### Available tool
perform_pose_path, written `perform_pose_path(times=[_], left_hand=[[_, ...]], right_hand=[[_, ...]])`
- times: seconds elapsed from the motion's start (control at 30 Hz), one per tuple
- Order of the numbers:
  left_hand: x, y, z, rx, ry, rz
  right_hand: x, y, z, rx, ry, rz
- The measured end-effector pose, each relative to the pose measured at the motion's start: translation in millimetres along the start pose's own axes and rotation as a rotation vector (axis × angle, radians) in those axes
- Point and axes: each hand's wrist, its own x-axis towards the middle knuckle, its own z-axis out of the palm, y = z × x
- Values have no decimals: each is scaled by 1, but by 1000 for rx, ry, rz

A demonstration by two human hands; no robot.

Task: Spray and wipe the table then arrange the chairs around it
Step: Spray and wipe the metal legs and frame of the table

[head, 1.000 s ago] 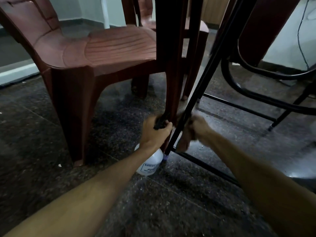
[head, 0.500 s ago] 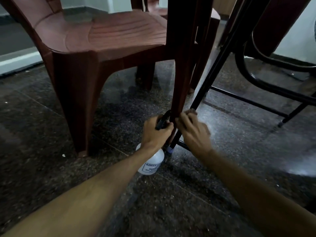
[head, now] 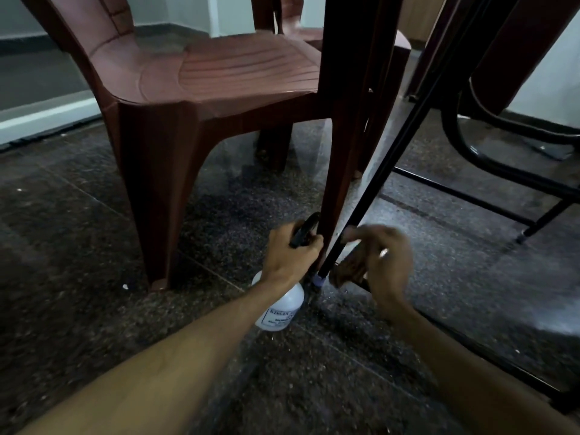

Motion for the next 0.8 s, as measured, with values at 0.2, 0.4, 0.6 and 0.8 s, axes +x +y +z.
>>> perform_pose_path(times=[0.2, 0.4, 0.6, 0.8], left_hand=[[-1, 5, 11, 16, 1, 12], [-2, 7, 20, 44, 16, 30], [-3, 1, 16, 18, 28, 23], [-5, -12, 2, -15, 2, -46]], right_hand=[[68, -11, -13, 708, 0, 542], [90, -1, -12, 675, -471, 646], [72, -4, 3, 472, -534, 639], [9, -20, 13, 6, 181, 141]])
